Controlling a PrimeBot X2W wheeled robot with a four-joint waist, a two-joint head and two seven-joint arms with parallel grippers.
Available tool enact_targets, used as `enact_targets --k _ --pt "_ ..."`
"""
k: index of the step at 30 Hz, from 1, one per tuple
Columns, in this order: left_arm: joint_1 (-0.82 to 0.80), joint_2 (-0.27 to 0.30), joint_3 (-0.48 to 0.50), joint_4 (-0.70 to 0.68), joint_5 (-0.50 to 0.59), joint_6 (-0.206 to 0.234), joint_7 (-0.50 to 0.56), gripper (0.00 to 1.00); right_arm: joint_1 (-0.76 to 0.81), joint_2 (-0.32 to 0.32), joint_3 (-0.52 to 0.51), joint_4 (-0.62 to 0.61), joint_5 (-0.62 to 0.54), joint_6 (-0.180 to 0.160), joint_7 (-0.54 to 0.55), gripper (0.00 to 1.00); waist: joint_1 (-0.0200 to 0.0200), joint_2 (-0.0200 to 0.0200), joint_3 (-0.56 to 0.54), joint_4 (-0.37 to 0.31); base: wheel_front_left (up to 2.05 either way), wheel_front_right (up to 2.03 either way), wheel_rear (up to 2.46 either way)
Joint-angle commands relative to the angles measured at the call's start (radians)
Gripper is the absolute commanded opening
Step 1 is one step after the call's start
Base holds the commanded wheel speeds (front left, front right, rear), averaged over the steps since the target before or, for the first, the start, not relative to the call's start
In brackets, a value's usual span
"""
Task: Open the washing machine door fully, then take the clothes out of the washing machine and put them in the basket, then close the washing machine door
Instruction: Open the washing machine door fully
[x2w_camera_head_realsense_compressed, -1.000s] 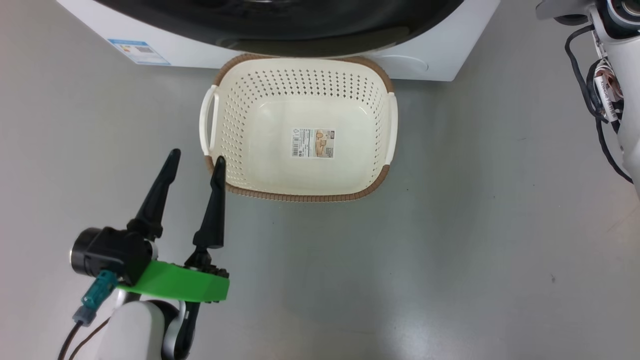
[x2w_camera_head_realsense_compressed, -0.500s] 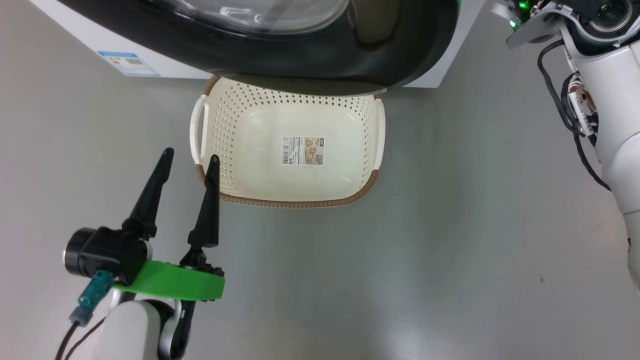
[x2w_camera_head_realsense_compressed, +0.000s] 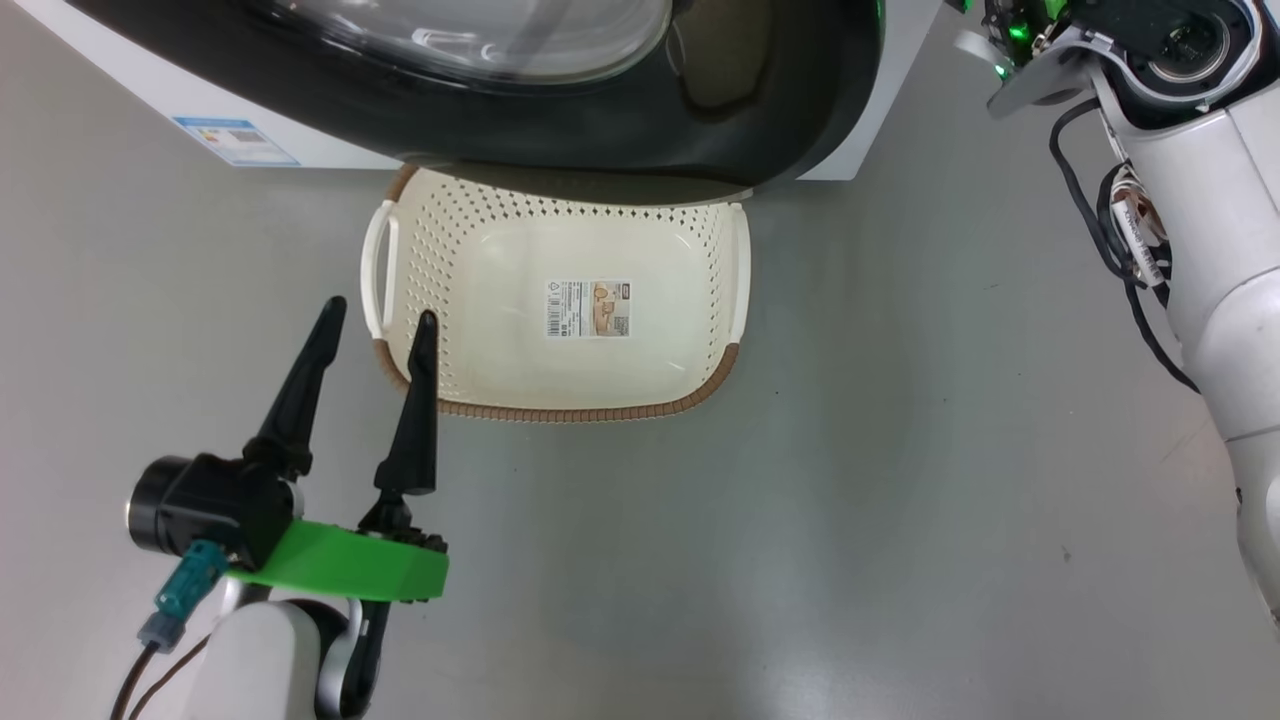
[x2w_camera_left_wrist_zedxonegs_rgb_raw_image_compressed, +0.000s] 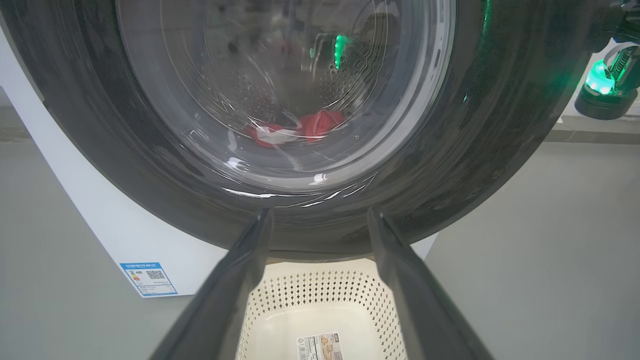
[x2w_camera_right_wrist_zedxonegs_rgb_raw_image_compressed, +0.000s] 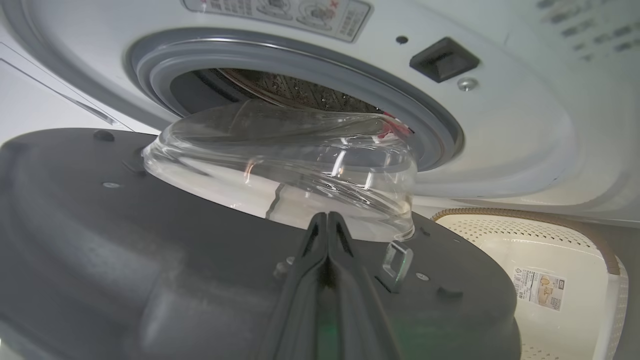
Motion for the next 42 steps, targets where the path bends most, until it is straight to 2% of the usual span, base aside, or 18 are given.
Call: enact_targets --k 1,4,5,7,8,14,17,23,24,27,32,34,38,42 --pt "-0.014 0.019 0.034 -0.018 0.012 -0.006 -0.009 1.00 0.031 0.026 0.006 -0.029 0.004 0.008 0.001 0.00 -0.0001 -0.0001 -0.002 -0.002 0.00 0.00 0.00" --pt "-0.016 0.019 0.035 -0.015 0.005 -0.006 -0.009 1.00 0.039 0.027 0.006 -0.032 0.001 0.008 -0.011 0.00 -0.0001 -0.0001 -0.006 -0.007 0.00 0.00 0.00" --pt "-0.016 0.020 0.036 -0.014 0.003 -0.006 -0.009 1.00 0.042 0.026 0.003 -0.036 -0.004 0.008 -0.032 0.26 -0.0001 -0.0001 -0.007 -0.010 0.00 0.00 0.00" --pt "-0.015 0.021 0.041 -0.012 0.003 -0.006 -0.009 1.00 0.049 0.025 0.001 -0.051 -0.022 0.008 -0.079 0.89 -0.0001 -0.0001 -0.008 -0.015 0.00 0.00 0.00" --pt "-0.015 0.022 0.044 -0.012 0.003 -0.006 -0.009 1.00 0.055 0.023 -0.001 -0.059 -0.031 0.008 -0.107 1.00 -0.0001 -0.0001 -0.009 -0.017 0.00 0.00 0.00" --pt "-0.013 0.025 0.050 -0.010 0.007 -0.006 -0.009 1.00 0.124 -0.003 0.003 -0.144 -0.096 0.008 -0.291 1.00 -0.0001 -0.0001 -0.014 -0.028 0.00 0.00 0.00" --pt "-0.015 0.025 0.051 -0.010 0.007 -0.006 -0.009 1.00 0.169 -0.024 0.003 -0.186 -0.143 0.008 -0.431 1.00 -0.0001 -0.0001 -0.013 -0.035 0.00 0.00 0.00" --pt "-0.014 0.024 0.050 -0.007 0.009 -0.006 -0.009 1.00 0.267 -0.074 0.068 -0.237 -0.276 0.008 -0.734 1.00 -0.0001 -0.0001 -0.022 -0.048 0.00 0.00 0.00" --pt "-0.014 0.024 0.050 -0.007 0.009 -0.006 -0.009 1.00 0.267 -0.074 0.068 -0.237 -0.276 0.008 -0.734 1.00 -0.0001 -0.0001 -0.022 -0.048 0.00 0.00 0.00" --pt "-0.009 0.026 0.043 -0.001 0.009 -0.006 -0.009 1.00 0.319 -0.096 0.101 -0.244 -0.312 0.008 -0.848 1.00 -0.0001 -0.0001 -0.032 -0.050 0.00 0.00 0.00" --pt "-0.003 0.033 0.048 -0.001 0.011 -0.006 -0.009 1.00 0.392 -0.133 0.106 -0.267 -0.416 0.008 -0.911 1.00 -0.0001 -0.0001 -0.038 -0.059 0.00 0.00 0.00" --pt "-0.001 0.035 0.055 -0.006 0.011 -0.006 -0.009 1.00 0.423 -0.132 0.039 -0.303 -0.505 0.008 -0.912 1.00 -0.0001 -0.0001 -0.037 -0.064 0.00 0.00 0.00" --pt "0.001 0.037 0.074 -0.021 0.012 -0.006 -0.009 1.00 0.529 -0.081 -0.091 -0.404 -0.749 0.008 -0.913 1.00 -0.0001 -0.0001 -0.034 -0.078 0.00 0.00 0.00" --pt "0.002 0.036 0.088 -0.038 0.014 -0.006 -0.009 1.00 0.638 -0.007 -0.176 -0.526 -0.957 0.008 -0.913 1.00 -0.0001 -0.0001 -0.030 -0.089 0.00 0.00 0.00"
